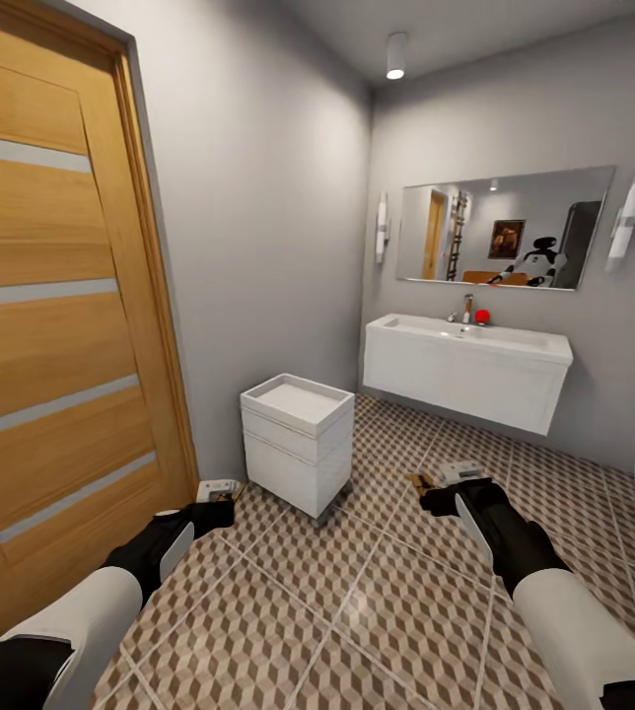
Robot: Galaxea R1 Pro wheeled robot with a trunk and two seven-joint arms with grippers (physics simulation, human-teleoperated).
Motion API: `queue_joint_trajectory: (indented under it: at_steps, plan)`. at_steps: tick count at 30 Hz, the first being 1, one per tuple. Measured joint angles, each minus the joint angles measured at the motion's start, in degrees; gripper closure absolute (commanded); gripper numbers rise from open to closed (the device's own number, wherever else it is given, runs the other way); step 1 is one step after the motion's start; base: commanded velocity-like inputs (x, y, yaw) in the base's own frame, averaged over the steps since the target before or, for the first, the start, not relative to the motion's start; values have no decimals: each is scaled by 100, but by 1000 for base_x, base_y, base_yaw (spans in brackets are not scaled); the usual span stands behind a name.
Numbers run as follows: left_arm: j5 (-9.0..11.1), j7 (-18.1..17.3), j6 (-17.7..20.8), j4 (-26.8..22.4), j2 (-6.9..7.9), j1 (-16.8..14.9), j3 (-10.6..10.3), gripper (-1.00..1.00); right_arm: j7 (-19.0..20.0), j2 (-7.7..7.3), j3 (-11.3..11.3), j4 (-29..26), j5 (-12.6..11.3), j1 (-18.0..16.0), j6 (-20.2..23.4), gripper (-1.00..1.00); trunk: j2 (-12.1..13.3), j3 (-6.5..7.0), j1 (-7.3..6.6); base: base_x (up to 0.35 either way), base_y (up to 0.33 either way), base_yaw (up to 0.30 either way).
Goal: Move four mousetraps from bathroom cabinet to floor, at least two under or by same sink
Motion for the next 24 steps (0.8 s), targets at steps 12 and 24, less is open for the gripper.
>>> queue_joint_trajectory:
  at_steps: [12, 24]
  plan:
    - [0, 0, -1, 1, 0, 0, 0, 100, 1, 1, 0, -1, -4, 0, 7, 100, 0, 0, 0, 0, 0, -52]
    - [-2, 0, -4, 1, -2, -1, 0, 100, -1, 0, 0, -1, -5, 1, 9, 100, 0, 0, 0, 0, 0, -260]
